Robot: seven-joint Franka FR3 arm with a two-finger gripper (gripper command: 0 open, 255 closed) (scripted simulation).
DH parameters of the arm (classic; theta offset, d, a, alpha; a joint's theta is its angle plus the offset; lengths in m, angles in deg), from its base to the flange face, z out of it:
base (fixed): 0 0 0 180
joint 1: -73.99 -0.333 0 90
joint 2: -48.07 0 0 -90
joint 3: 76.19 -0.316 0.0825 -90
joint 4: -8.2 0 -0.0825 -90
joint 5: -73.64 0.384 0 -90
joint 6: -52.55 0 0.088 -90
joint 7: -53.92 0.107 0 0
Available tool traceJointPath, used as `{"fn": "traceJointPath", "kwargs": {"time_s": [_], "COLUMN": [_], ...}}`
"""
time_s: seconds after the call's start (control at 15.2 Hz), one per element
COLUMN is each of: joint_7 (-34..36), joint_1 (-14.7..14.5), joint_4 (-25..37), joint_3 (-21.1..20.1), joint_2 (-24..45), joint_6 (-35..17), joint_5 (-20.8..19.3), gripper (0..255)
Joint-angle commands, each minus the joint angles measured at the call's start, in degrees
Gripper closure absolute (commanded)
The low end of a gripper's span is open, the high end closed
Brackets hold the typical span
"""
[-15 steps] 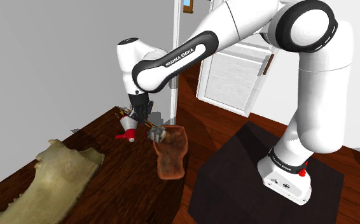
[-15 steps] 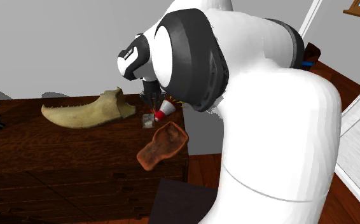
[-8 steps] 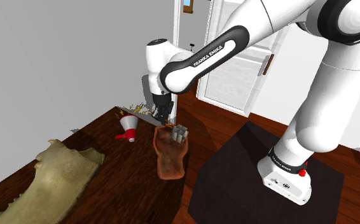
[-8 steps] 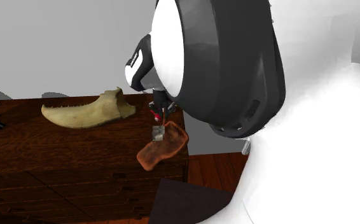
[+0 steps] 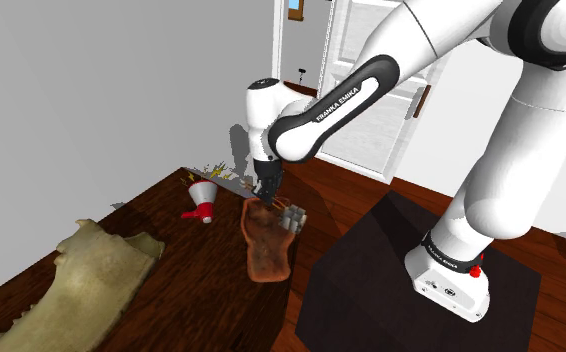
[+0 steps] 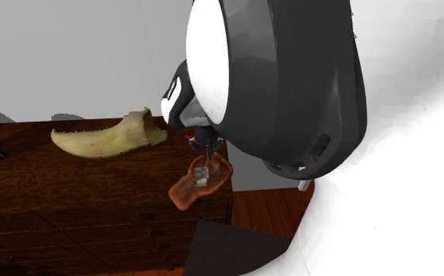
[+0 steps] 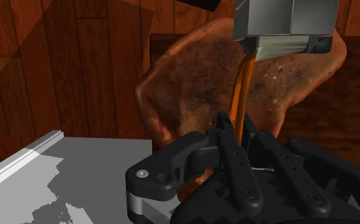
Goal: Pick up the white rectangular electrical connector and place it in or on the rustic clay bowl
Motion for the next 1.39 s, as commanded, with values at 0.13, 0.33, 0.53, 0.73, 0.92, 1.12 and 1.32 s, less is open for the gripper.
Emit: {"fn": "traceJointPath", "kwargs": {"time_s": [0.13,0.33,0.53,0.73,0.92,1.12,1.32], "joint_7": [1.01,1.74,1.94,1.94,1.94,1.94,1.94], "joint_1": [-0.30,-0.56,-0.64,-0.64,-0.64,-0.64,-0.64], "joint_4": [-0.44,-0.76,-0.82,-0.82,-0.82,-0.82,-0.82], "joint_3": [0.31,0.67,0.79,0.79,0.79,0.79,0.79], "joint_2": [2.60,4.54,5.06,5.06,5.06,5.06,5.06], "joint_6": [-2.88,-4.98,-5.53,-5.53,-5.53,-5.53,-5.53], "joint_5": [-1.41,-2.51,-2.81,-2.81,-2.81,-2.81,-2.81], "gripper": [255,255,255,255,255,0,0]}}
